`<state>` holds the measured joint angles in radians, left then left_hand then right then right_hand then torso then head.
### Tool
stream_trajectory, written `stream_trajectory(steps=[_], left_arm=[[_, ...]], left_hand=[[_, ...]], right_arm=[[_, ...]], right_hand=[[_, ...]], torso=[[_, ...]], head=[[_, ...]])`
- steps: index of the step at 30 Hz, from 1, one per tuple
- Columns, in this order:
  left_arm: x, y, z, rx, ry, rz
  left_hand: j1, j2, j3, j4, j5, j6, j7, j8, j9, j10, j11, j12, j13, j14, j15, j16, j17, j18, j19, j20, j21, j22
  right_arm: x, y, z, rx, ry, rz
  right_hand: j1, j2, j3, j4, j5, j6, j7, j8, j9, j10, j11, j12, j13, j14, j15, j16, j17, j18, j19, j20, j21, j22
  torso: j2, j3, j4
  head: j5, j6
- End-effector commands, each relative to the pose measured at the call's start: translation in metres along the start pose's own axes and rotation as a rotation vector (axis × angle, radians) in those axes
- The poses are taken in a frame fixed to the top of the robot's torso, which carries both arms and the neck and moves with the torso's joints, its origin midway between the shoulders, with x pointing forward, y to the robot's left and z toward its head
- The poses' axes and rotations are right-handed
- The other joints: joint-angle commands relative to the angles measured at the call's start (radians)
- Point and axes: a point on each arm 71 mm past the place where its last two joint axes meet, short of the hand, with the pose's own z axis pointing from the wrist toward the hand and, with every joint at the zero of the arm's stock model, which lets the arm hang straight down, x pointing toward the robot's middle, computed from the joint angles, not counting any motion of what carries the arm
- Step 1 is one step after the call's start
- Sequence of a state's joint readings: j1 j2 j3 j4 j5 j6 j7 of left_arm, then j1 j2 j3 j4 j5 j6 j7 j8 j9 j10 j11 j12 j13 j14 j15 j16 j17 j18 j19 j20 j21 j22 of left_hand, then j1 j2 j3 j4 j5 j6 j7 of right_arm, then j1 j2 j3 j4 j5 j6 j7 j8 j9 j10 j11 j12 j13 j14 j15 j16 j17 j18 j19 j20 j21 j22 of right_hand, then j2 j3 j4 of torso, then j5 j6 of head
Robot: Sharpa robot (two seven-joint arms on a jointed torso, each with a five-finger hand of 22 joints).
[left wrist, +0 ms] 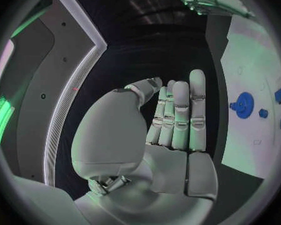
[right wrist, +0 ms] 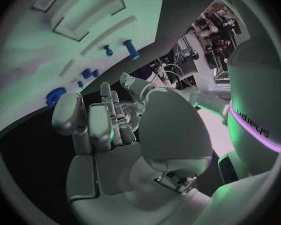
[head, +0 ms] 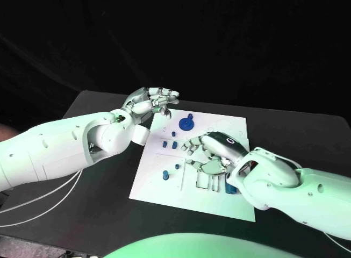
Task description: Assemble the parts on the task board
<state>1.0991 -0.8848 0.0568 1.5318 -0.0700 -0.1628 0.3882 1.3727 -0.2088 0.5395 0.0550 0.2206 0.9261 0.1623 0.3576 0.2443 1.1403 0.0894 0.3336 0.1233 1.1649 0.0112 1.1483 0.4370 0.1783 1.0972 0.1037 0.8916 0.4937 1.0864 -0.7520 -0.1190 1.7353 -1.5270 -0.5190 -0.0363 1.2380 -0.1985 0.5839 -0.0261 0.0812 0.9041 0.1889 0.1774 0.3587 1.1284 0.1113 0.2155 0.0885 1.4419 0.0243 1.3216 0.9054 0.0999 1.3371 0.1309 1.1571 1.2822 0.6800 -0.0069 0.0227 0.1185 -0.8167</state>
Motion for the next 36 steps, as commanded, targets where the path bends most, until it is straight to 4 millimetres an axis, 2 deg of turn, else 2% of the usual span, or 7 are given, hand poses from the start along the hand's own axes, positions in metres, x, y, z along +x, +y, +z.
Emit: stream_trajectory(steps=[1,3,4,8,11,17,36], left_arm=[[0.001,0.000,-0.001,0.003,0.013,-0.002],[0.000,0.001,-0.001,0.001,0.012,-0.001],[0.000,0.001,-0.001,0.000,0.012,-0.001],[-0.001,0.002,-0.003,-0.003,0.011,0.000],[-0.001,0.002,-0.003,-0.004,0.012,0.000],[0.000,0.002,-0.004,-0.001,0.014,-0.001],[-0.001,0.002,-0.005,0.000,0.013,0.000]], left_hand=[[0.001,0.011,-0.001,-0.002,0.001,-0.002,0.004,-0.005,-0.001,-0.003,-0.001,-0.006,0.001,0.008,0.000,0.003,-0.001,0.006,0.008,-0.001,-0.002,-0.001],[0.001,0.011,-0.001,-0.002,0.001,-0.002,0.004,-0.005,-0.001,-0.003,-0.001,-0.006,0.001,0.008,0.000,0.003,-0.001,0.006,0.008,-0.001,-0.002,-0.001],[0.000,0.011,-0.001,-0.002,0.001,-0.003,0.004,-0.005,-0.001,-0.004,-0.001,-0.007,0.001,0.008,0.000,0.004,-0.001,0.006,0.008,-0.001,-0.002,-0.001],[0.000,0.011,-0.001,-0.002,0.001,-0.003,0.004,-0.005,-0.001,-0.004,-0.001,-0.007,0.001,0.008,0.000,0.004,-0.001,0.006,0.008,-0.001,-0.002,-0.001],[0.000,0.011,-0.001,-0.002,0.001,-0.003,0.004,-0.005,-0.001,-0.004,-0.001,-0.007,0.001,0.008,0.000,0.004,-0.001,0.006,0.008,-0.001,-0.002,-0.001],[-0.002,0.010,-0.003,-0.001,0.000,-0.003,0.005,-0.006,-0.001,-0.004,0.000,-0.007,0.001,0.008,0.001,0.004,-0.002,0.006,0.009,-0.001,-0.002,-0.002],[-0.004,0.009,-0.004,0.000,0.000,-0.003,0.005,-0.006,-0.001,-0.004,0.000,-0.007,0.001,0.008,0.001,0.004,-0.002,0.006,0.009,-0.001,-0.002,-0.002]], right_arm=[[-0.019,-0.021,-0.013,0.137,-0.009,0.182],[-0.030,-0.035,-0.025,0.213,-0.001,0.207],[-0.034,-0.040,-0.031,0.243,0.002,0.216],[-0.045,-0.059,-0.055,0.363,0.022,0.249],[-0.047,-0.067,-0.071,0.437,0.047,0.258],[-0.043,-0.077,-0.100,0.558,0.086,0.229],[-0.002,-0.068,-0.112,0.615,0.185,0.150]], right_hand=[[-0.026,0.004,-0.017,0.023,0.016,0.019,-0.021,0.006,0.002,0.110,-0.029,0.053,0.029,0.024,-0.018,0.035,0.069,-0.011,0.035,-0.015,0.054,0.038],[-0.039,0.004,-0.026,0.034,0.029,0.029,-0.028,0.014,0.005,0.129,-0.036,0.063,0.037,0.029,-0.024,0.044,0.087,-0.015,0.043,-0.020,0.067,0.047],[-0.063,-0.004,-0.058,0.052,0.058,0.051,-0.047,0.040,0.019,0.194,-0.058,0.115,0.077,0.040,-0.042,0.065,0.129,-0.026,0.073,-0.035,0.119,0.084],[-0.068,0.001,-0.124,0.079,0.084,0.042,-0.073,0.103,0.070,0.206,-0.086,0.293,0.265,0.052,-0.068,0.097,0.190,-0.042,0.109,-0.062,0.183,0.133],[-0.084,0.008,-0.163,0.117,0.085,0.014,-0.075,0.153,0.120,0.182,-0.081,0.610,0.624,0.058,-0.065,0.120,0.237,-0.050,0.125,-0.070,0.217,0.160],[-0.110,0.003,-0.223,0.181,0.122,0.001,-0.086,0.223,0.192,0.244,-0.090,0.928,0.988,0.071,-0.071,0.151,0.319,-0.057,0.140,-0.068,0.246,0.185],[-0.114,0.001,-0.310,0.274,0.159,-0.028,-0.087,0.250,0.242,0.279,-0.090,1.060,1.152,0.081,-0.070,0.178,0.396,-0.061,0.148,-0.068,0.261,0.200]], torso=[[-0.003,-0.0001,-0.0025],[-0.005,-0.0005,-0.0063],[-0.005,-0.0005,-0.0071],[-0.006,0.0025,-0.0190],[-0.007,0.0037,-0.0261],[-0.009,0.0019,-0.0325],[-0.010,0.0021,-0.0327]], head=[[-0.028,0.007],[-0.046,0.008],[-0.048,0.008],[-0.069,0.014],[-0.087,0.015],[-0.120,0.018],[-0.127,0.005]])
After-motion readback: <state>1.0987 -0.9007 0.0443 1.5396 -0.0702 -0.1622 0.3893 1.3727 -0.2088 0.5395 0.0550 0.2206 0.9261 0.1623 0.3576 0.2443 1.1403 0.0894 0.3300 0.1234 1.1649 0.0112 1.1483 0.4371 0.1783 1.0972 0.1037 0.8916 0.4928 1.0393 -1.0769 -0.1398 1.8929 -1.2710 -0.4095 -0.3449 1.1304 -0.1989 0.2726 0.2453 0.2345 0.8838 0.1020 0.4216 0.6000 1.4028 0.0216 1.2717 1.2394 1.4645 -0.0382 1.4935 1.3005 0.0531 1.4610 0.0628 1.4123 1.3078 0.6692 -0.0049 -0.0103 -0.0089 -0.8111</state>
